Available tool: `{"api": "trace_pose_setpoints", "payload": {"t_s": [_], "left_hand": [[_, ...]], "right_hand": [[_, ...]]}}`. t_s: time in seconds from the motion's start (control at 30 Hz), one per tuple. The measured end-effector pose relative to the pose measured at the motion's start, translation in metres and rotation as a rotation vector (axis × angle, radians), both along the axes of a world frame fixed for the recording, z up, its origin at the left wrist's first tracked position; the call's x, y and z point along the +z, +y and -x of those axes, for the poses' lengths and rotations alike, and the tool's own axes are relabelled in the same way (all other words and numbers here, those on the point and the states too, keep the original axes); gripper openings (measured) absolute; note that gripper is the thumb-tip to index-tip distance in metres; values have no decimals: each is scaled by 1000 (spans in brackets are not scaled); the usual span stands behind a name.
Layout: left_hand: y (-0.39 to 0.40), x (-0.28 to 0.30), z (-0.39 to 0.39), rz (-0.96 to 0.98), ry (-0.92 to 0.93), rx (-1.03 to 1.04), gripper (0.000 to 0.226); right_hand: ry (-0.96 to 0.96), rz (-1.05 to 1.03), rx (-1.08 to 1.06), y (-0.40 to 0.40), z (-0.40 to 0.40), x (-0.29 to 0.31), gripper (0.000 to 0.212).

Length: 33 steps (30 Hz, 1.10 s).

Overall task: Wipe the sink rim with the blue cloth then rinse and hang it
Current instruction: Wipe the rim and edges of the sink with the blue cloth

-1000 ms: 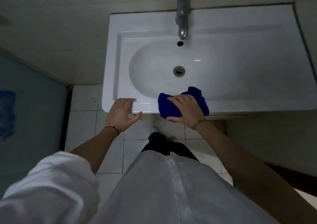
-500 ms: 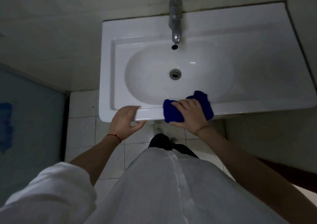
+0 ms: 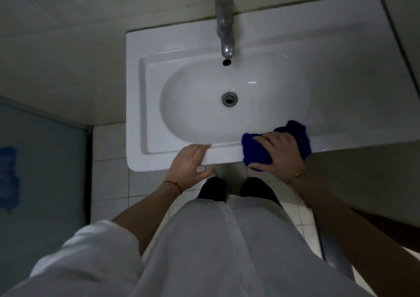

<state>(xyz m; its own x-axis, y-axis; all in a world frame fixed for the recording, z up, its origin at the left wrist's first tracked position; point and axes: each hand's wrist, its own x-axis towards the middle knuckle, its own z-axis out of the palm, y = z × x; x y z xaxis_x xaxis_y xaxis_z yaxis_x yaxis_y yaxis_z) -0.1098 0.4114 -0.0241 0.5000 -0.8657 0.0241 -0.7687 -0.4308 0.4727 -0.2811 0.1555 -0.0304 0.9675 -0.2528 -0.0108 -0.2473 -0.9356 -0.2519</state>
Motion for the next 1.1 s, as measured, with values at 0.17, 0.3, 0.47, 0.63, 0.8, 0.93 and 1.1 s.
{"api": "trace_pose_setpoints", "payload": {"t_s": [0.17,0.3,0.47,0.63,0.8,0.93,1.1], "left_hand": [[-28,2,24,7,-18,58,52],[-59,0,46,12,-19,92,52],[-120,2,84,44,-20,86,50],[-171,7,114,39,-1,48,45],[-209,9,129,69,-37,-33,43],[-239,7,125,105,-45,-70,40],[-281,8,70,134,-106,23,40]], "right_hand": [[10,-15,143,-7,0,0,78],[39,-2,117,-68,40,5,76],[33,-18,34,-142,88,7,73],[-55,-60,-160,-185,110,5,64],[-86,-97,-512,-212,90,3,58],[-98,-60,-596,-230,52,0,54],[-14,-57,-383,-234,8,-16,58]]}}
